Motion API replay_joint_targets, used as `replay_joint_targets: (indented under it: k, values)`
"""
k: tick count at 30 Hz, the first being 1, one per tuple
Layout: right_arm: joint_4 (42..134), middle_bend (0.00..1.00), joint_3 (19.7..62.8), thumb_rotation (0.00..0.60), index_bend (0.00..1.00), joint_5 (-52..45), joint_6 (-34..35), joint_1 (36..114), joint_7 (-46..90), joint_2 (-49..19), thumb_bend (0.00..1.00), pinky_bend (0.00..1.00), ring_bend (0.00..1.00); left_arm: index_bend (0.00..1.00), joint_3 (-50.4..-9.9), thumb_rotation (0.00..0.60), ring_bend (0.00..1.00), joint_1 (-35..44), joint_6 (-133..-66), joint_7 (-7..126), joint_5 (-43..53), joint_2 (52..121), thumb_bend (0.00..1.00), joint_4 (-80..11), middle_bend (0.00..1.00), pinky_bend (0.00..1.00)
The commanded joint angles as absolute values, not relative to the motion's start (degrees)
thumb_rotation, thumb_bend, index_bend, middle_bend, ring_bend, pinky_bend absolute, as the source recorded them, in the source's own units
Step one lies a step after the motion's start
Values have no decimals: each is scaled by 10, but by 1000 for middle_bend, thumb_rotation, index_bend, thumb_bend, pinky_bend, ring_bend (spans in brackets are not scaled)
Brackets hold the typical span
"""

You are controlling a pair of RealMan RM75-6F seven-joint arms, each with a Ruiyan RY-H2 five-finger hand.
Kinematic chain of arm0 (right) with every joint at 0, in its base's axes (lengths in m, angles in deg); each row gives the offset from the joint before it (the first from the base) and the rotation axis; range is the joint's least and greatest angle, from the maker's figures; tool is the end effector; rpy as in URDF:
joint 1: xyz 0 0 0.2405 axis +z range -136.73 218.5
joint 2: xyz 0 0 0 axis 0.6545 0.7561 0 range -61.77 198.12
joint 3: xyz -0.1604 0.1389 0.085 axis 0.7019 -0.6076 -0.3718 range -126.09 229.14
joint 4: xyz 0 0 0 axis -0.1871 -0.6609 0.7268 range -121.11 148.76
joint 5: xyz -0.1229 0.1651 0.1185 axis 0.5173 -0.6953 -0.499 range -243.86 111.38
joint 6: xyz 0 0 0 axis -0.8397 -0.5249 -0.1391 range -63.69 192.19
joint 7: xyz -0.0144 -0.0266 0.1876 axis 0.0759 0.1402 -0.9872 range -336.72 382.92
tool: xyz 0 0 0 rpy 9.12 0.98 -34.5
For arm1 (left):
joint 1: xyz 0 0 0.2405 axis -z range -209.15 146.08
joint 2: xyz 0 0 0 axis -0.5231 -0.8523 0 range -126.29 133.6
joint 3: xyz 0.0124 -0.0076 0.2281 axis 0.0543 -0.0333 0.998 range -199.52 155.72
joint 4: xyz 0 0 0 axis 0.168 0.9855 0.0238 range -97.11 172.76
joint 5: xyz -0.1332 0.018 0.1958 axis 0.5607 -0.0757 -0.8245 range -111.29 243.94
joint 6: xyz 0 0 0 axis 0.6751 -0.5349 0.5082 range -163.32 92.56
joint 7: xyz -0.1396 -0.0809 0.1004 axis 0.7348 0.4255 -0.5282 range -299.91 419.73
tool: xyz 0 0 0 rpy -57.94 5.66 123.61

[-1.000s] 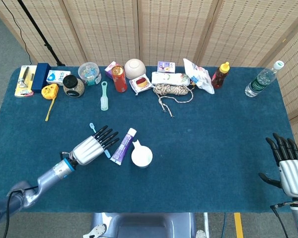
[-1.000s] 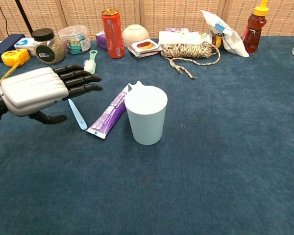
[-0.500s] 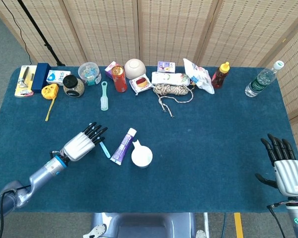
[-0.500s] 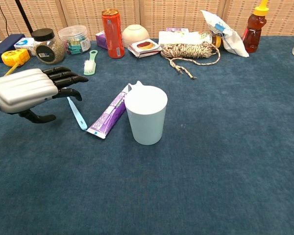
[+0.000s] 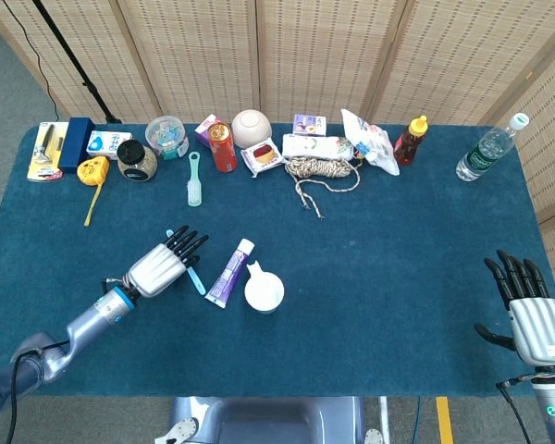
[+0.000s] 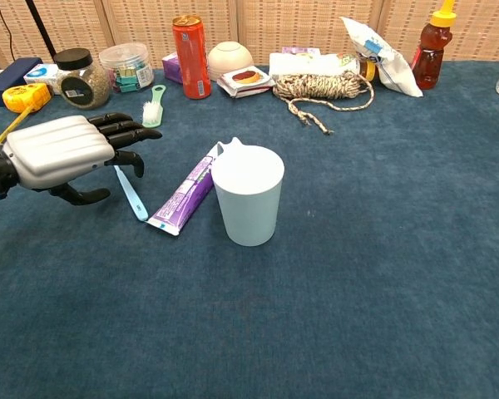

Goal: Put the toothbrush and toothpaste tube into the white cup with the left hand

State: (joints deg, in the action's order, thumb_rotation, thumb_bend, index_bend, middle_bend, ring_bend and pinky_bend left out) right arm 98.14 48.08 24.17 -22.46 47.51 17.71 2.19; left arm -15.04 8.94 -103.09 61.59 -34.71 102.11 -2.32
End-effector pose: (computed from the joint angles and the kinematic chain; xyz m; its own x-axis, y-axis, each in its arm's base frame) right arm -0.3001 -0.2405 0.1279 0.4089 0.0499 0.9112 -0.9049 -0.1066 0.4120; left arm -0.2126 0.3713 -0.0664 0.7828 -0.0866 0.6162 0.3985 -0.6908 -0.6033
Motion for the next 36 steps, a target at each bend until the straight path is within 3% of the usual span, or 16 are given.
replay_joint_targets:
  k: [1,36]
  values:
    - [982,0,481,600,31,242,-225,475,176,22,0,0,0,337,-151,600,0,93,-1023,609,-345,1020,393,-29,0,0]
    - [982,0,481,600,42,242,-228,474,174,24,0,0,0,510,-159,600,0,93,-1012,561,-329,1034,400,-33,0,0]
